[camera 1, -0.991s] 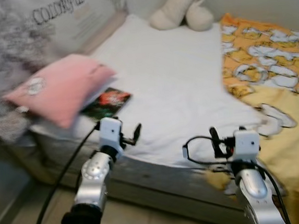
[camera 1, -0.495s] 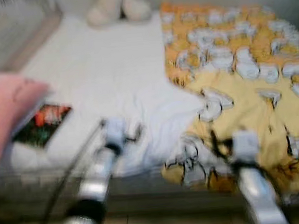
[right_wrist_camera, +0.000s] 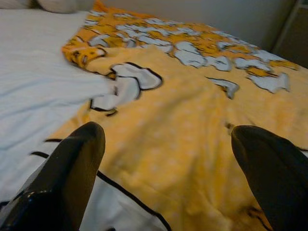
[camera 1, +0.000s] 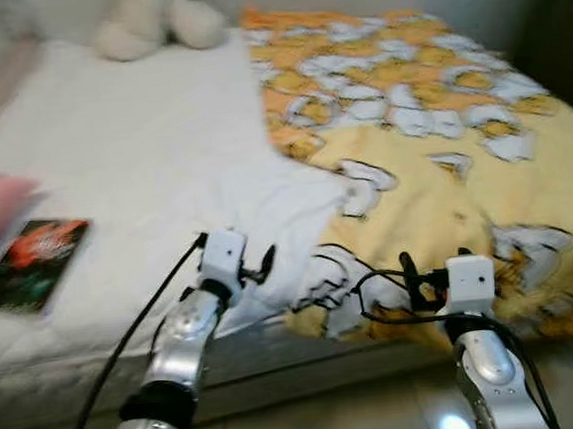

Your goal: Clean up the room

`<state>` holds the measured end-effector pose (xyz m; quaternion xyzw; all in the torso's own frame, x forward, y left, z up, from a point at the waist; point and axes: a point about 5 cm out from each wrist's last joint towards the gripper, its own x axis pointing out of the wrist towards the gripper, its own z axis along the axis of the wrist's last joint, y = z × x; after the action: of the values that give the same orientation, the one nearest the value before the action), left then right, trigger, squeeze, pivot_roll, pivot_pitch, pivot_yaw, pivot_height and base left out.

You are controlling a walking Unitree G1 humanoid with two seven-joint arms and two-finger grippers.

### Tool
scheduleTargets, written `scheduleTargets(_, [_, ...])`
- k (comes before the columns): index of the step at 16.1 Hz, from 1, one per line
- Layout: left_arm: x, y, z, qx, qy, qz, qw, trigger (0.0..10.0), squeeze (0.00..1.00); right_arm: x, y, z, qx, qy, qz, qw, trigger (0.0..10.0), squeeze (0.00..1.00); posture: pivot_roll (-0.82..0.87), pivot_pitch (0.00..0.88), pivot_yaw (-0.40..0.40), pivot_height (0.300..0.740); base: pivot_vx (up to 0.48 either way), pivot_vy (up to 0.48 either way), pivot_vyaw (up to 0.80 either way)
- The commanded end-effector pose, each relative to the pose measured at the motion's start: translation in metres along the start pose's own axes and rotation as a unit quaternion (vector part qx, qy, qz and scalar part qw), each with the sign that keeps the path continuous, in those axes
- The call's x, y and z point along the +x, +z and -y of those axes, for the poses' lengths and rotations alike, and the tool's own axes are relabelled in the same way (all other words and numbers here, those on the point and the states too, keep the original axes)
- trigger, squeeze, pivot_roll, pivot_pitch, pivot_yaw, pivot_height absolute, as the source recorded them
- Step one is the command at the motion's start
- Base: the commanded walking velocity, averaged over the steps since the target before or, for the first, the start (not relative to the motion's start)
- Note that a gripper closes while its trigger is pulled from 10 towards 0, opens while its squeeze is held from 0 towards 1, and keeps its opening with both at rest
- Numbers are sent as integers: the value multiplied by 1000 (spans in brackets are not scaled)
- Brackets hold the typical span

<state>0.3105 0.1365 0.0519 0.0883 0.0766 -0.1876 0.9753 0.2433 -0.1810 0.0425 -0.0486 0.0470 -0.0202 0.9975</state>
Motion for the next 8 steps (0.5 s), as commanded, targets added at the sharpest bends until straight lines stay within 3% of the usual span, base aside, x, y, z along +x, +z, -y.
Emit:
scheduleTargets(1, [2, 3, -1, 2, 2, 5, 1000, 10000, 0, 1, 2, 2, -2, -1, 5, 1000, 10000, 1000, 7, 0, -21, 736, 0, 0, -544])
scheduleTargets(5, [-1, -5, -6, 3, 9, -18, 1000, 10000, 0, 2, 2, -2, 0, 2, 6, 1000, 10000, 1000, 3, 0, 0, 736, 0, 0, -548])
scheduleTargets(8, [-2, -12, -6, 40, 1, -41, 998, 10000, 0, 2, 3, -3, -5, 8, 9, 1000, 10000, 1000, -15, 0, 7, 736, 0, 0, -550])
